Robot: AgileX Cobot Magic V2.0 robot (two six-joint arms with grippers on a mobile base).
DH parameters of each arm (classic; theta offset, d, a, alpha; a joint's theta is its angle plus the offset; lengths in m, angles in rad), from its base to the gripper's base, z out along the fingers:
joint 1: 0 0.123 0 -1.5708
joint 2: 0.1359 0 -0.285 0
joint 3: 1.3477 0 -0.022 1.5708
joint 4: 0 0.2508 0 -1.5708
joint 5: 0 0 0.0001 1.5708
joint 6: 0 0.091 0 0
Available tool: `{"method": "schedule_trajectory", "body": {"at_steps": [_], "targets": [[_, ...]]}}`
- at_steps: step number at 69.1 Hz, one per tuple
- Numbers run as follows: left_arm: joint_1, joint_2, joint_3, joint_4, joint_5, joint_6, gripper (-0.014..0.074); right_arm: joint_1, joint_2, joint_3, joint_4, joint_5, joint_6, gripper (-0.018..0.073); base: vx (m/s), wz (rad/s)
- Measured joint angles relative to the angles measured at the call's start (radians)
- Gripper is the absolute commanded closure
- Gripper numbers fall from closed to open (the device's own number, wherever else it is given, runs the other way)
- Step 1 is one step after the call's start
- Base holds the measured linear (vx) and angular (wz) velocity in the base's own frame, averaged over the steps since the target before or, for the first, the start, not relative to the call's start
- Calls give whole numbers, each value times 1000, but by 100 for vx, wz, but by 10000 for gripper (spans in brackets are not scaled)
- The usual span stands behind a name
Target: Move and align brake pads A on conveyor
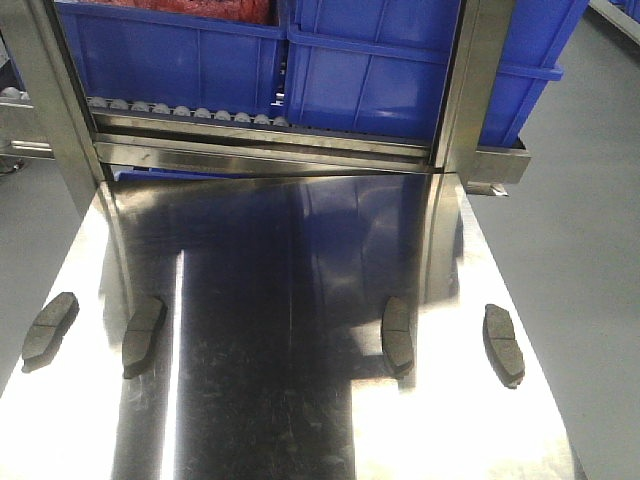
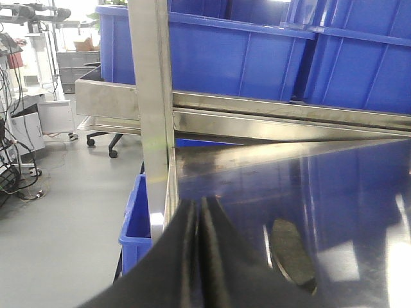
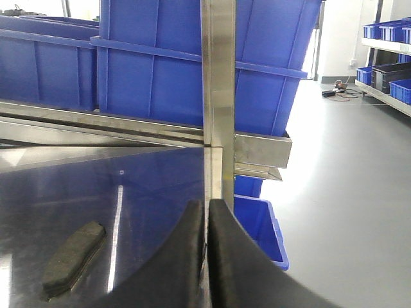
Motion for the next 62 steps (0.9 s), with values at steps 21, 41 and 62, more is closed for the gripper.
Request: {"method": "schedule_trajectory", "body": {"at_steps": [21, 41, 62], "targets": [[0, 0, 0, 0, 0, 0, 602, 0, 0, 0, 0, 0, 0, 562, 0, 0], [0, 0, 0, 0, 0, 0, 602, 0, 0, 0, 0, 0, 0, 562, 0, 0], [0, 0, 0, 0, 0, 0, 602, 0, 0, 0, 0, 0, 0, 562, 0, 0]]}}
